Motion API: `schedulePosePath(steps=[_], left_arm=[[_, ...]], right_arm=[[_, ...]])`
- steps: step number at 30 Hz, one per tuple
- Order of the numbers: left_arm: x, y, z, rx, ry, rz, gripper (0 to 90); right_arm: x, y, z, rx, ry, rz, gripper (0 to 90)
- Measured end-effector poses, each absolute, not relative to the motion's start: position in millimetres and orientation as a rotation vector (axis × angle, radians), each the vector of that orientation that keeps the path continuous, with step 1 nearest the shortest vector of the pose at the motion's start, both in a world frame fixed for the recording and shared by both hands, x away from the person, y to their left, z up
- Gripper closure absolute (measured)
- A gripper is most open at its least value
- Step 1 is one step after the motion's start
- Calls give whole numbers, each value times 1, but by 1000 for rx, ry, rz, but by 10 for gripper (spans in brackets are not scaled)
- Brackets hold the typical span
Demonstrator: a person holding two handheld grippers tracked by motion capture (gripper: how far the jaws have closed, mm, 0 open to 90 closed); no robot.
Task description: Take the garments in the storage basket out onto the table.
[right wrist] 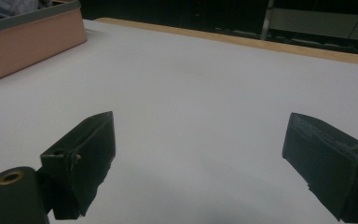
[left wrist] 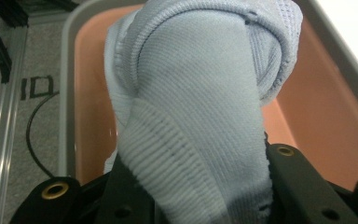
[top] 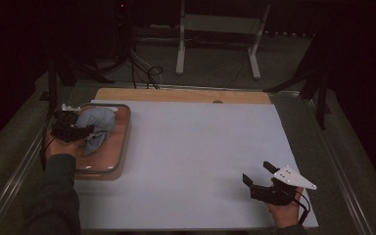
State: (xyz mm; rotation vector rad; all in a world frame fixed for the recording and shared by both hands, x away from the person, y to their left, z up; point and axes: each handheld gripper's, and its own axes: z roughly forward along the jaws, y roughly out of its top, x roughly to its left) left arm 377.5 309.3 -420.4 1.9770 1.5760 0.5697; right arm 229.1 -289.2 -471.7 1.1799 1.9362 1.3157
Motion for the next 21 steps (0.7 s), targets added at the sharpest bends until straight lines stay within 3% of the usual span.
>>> schedulePosePath(steps=[21], left_arm=[[367, 311, -406, 1946, 1510, 575, 677]], right_arm=[[229, -289, -472, 1183, 1940, 1315, 96]])
